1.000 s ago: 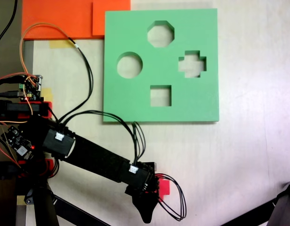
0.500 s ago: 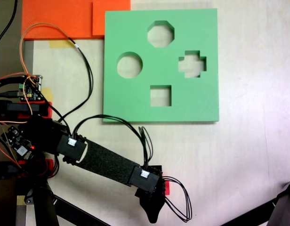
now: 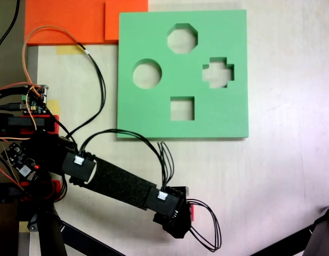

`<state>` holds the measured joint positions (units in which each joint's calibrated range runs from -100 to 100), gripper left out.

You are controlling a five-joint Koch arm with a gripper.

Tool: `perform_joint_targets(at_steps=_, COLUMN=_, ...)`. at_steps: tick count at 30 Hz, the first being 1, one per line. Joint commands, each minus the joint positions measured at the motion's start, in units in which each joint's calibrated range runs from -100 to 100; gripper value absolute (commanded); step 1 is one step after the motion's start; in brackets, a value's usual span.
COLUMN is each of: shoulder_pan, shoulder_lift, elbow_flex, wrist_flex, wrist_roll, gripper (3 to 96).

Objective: Put the cross columnar block into the corresponding hole

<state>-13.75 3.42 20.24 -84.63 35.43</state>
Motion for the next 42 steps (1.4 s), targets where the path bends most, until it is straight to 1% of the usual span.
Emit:
perform_joint_targets(at_steps=1, shoulder_pan=-0.68, shoulder_lift=-1.19, elbow_flex=-1.09, wrist_flex=-1.98, wrist_roll=-0.34, gripper=33.8)
perform_joint_targets(at_steps=8, shoulder_pan=-0.59, shoulder_lift=-4.82, elbow_flex=-0.99, wrist_flex=-11.42, wrist_roll=2.59, gripper=33.8)
perform_joint_targets(at_steps=13, shoulder_pan=1.17, shoulder_lift=-12.22, elbow_flex=-0.89, wrist_flex=-15.37, wrist_roll=6.94, gripper=33.9)
perform_joint_targets(at_steps=19, shoulder_pan=6.45, shoulder_lift=-27.02, elbow_flex=-0.59, wrist_flex=-15.37, wrist_roll=13.68, gripper=33.8)
perform_joint_targets(at_steps=25, shoulder_pan=13.87, shoulder_lift=-28.7, elbow_flex=9.58, wrist_flex=-15.37, wrist_roll=17.19, gripper=33.8)
perform_joint_targets(at_steps=28, shoulder_pan=17.78, shoulder_lift=-25.63, elbow_flex=16.16, wrist_flex=-15.37, wrist_roll=19.93, gripper=33.9)
perform_joint_targets(at_steps=31, shoulder_pan=22.03, shoulder_lift=-12.92, elbow_flex=30.81, wrist_flex=-15.37, wrist_roll=22.61, gripper=33.9)
perform_joint_targets(at_steps=36, shoulder_pan=25.59, shoulder_lift=0.07, elbow_flex=43.37, wrist_flex=-15.37, wrist_roll=25.93, gripper=33.9)
perform_joint_targets(at_steps=42, shoulder_pan=28.52, shoulder_lift=7.05, elbow_flex=44.67, wrist_flex=-6.8, wrist_roll=27.64, gripper=33.9)
